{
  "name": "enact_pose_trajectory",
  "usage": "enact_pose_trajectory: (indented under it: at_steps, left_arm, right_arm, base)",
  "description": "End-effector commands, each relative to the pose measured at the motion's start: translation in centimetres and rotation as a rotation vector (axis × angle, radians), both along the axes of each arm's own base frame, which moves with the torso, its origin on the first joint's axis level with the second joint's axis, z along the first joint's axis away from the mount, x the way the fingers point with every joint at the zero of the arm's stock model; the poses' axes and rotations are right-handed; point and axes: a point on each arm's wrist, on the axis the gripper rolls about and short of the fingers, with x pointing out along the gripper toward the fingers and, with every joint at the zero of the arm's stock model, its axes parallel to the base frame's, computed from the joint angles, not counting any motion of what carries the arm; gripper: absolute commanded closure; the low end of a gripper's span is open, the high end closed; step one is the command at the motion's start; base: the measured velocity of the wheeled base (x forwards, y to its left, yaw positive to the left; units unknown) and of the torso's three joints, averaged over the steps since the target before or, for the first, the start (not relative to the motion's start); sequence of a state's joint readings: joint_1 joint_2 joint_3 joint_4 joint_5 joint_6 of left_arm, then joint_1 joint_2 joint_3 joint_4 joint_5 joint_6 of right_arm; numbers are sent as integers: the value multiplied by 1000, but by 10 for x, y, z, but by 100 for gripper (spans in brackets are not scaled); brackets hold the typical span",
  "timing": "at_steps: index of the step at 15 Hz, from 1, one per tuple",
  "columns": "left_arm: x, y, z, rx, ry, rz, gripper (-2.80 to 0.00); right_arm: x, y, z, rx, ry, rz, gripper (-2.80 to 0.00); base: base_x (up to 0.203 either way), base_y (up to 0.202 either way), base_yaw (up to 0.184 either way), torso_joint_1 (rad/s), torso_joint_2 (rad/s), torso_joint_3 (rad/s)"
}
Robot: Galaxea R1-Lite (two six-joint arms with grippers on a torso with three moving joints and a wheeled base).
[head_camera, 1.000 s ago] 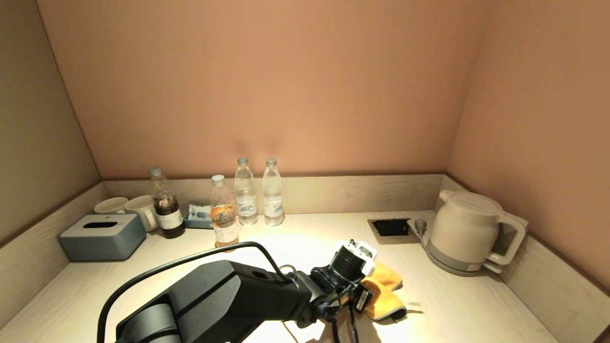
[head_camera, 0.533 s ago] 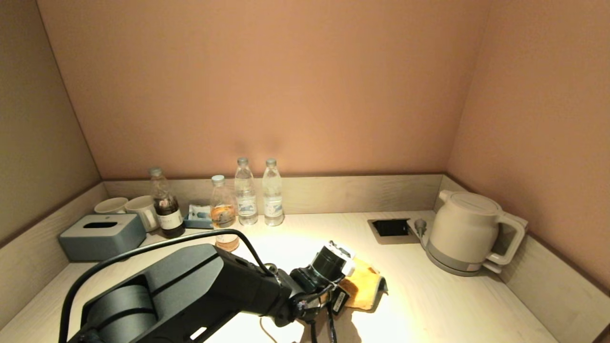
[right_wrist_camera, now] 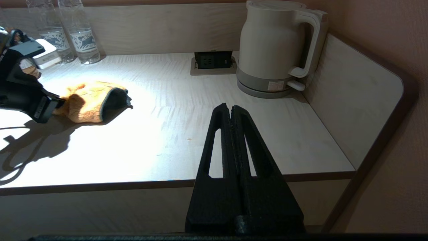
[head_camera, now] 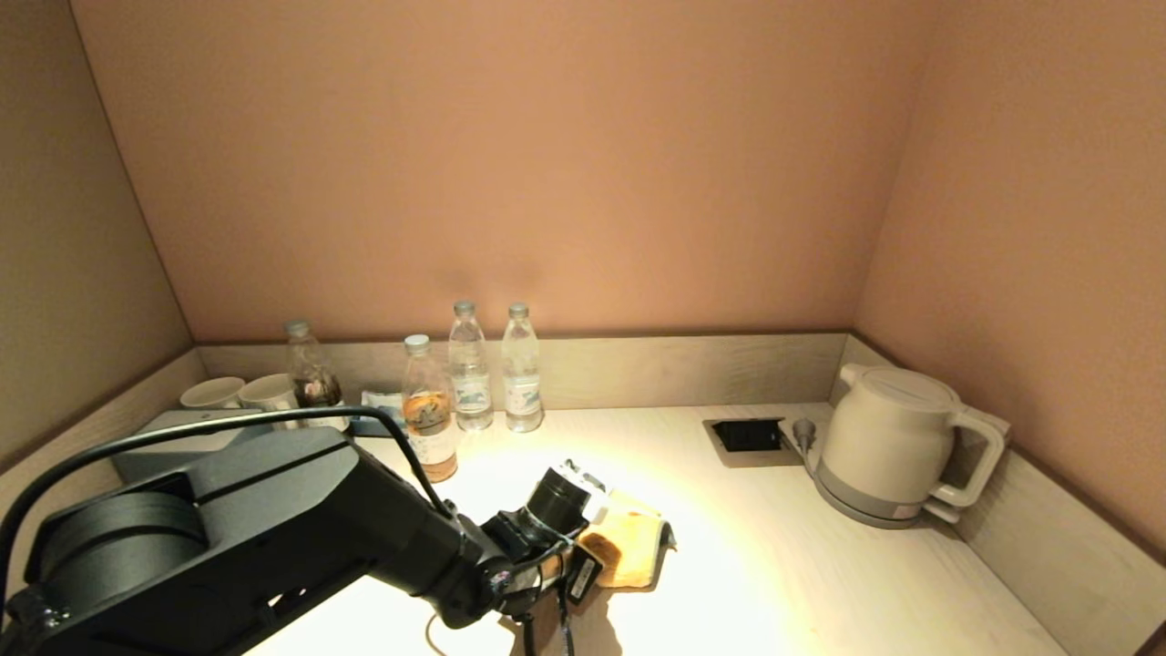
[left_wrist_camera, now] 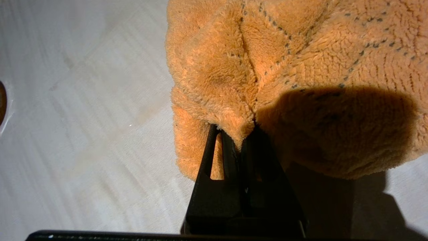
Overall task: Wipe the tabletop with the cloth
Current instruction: Sweep the stains on the table
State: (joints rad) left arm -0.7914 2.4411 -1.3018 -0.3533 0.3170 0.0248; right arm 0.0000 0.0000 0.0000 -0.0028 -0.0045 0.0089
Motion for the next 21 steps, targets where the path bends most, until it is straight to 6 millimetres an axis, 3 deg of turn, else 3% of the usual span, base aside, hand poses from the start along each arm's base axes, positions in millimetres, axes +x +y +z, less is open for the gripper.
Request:
enact_pose_trajectory:
  at_steps: [1,3,6,9,16,18,21]
  left_arm:
    - [-2,18,20,-22,-36,20,0]
    - [-5,34,25,-8,-48,35,0]
    - [-9,74,30,25,-68,79,0]
    - [3,130,28,68,-123,162,0]
    - [16,182,19,100,-147,261,0]
    - [14,214,11,117,-117,338,0]
    - [13,239,8,138,-118,389,0]
  right_arm:
    - [0,0,0,0,0,0,0]
    - [0,0,0,0,0,0,0]
    - [0,0,0,0,0,0,0]
    - [0,0,0,0,0,0,0]
    - [0,0,0,0,0,0,0]
    - [0,0,0,0,0,0,0]
    - [0,0,0,0,0,0,0]
  base:
    - [0,0,0,0,0,0]
    - [0,0,0,0,0,0]
    - [0,0,0,0,0,0]
    - [0,0,0,0,0,0]
    - [0,0,0,0,0,0]
    - [0,0,0,0,0,0]
    - [0,0,0,0,0,0]
